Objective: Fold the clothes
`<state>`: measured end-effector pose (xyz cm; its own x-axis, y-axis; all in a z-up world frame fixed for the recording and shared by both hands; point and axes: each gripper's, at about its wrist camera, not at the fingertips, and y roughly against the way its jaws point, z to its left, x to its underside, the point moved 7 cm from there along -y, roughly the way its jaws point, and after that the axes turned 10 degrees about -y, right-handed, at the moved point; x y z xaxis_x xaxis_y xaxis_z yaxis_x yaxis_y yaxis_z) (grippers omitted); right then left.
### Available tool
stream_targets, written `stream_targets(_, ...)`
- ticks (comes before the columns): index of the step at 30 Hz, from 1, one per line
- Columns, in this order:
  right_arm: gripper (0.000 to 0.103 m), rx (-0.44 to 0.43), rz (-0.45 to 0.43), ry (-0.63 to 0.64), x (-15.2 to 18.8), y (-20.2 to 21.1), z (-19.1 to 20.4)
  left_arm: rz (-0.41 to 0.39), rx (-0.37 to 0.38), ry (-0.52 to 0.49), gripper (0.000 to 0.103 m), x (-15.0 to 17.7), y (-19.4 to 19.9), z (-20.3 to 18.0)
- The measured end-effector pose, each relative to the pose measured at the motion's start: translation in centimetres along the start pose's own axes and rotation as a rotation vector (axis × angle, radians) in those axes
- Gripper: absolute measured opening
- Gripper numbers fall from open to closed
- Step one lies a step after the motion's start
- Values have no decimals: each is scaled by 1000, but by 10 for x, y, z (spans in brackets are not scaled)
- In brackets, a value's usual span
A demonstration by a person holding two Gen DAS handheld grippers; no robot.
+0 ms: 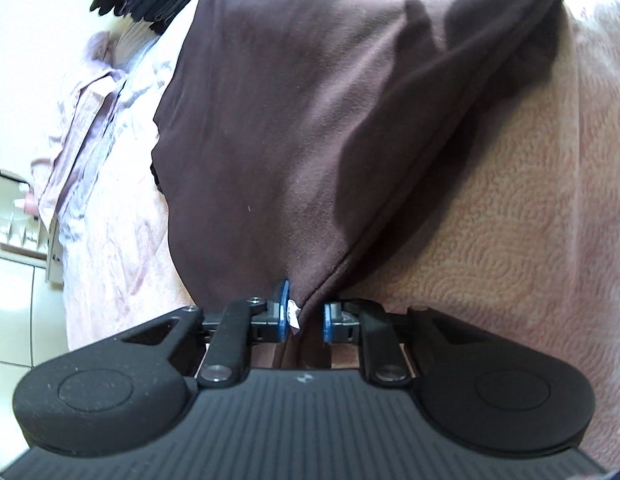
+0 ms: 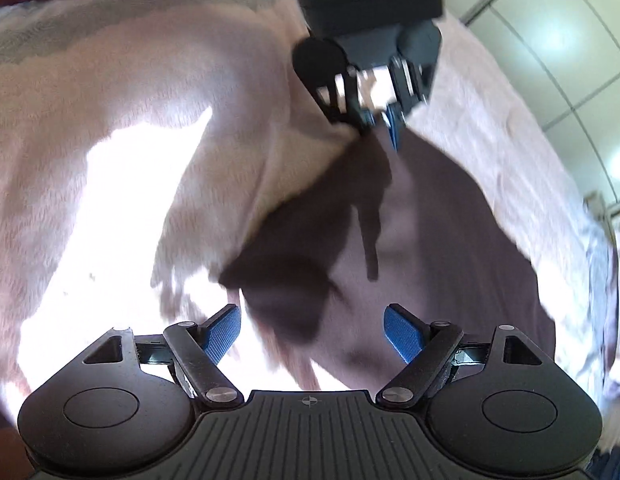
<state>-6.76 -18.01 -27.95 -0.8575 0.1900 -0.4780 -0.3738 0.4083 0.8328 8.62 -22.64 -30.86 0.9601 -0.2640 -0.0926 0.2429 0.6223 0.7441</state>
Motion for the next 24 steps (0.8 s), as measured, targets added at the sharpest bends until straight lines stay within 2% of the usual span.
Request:
stream_targets(1,74,4,-12,38,-1,-2,6,0,2,8,13,0,-1,0)
stream_targets(2,59,8,-24,75,-2,-4,12,2,4,16,13,-1,-1,0)
stream_targets(3,49,9,-34,108,-3,-6,18,4,6,24,12,-1,-1,0)
stream_targets(4,43,-16,-28,97,-4,-7,19,6,9,29,12,-1,0,0)
stream_targets(6,17,-64,-28,60,-4,-3,17,9,15,37,10,-1,2,2)
stream_targets(11,7,-160,-61,-53,-13,28,-2,10,36,31,7,3,24,9)
stream_targets(14,6,-202,-75,-88,-23,47,-14,20,45,40,6,1,44,14)
stream_targets(21,6,-311,-94,-156,-28,62,-20,48,100,61,6,-4,78,15)
stream_targets(24,6,-327,-107,-264,-16,65,-44,53,109,64,6,-8,85,37)
